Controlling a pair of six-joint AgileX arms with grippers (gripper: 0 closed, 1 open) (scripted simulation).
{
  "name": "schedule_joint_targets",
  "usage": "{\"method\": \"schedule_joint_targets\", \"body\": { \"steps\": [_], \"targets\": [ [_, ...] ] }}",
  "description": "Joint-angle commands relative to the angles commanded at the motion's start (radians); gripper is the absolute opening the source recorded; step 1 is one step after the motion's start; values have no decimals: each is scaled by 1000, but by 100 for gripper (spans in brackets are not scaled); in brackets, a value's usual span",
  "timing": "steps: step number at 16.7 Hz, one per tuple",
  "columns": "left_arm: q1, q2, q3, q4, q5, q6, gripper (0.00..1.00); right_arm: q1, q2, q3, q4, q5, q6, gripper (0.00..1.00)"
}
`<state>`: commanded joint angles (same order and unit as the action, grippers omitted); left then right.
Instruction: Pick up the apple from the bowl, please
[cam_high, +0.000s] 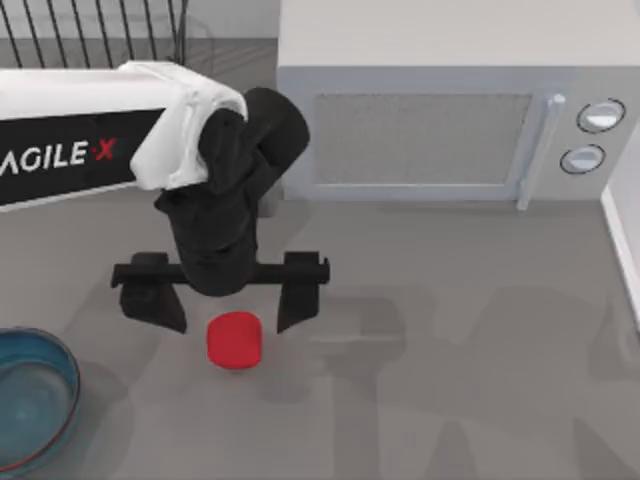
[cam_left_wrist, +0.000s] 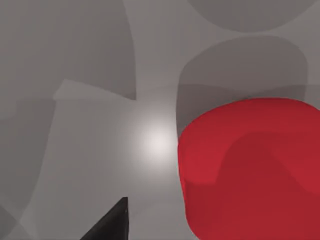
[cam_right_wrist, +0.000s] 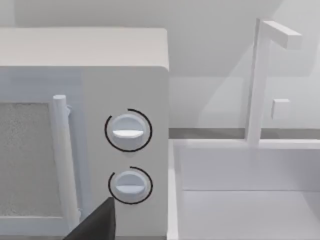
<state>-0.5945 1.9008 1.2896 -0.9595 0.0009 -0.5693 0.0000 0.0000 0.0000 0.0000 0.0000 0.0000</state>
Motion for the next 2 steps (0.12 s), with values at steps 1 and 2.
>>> {"method": "schedule_joint_targets", "body": {
  "steps": [1,2],
  "targets": [
    [0,0,0,0,0,0,100,0,0,0,0,0,0,100],
    [0,0,0,0,0,0,100,0,0,0,0,0,0,100]
  ]
}}
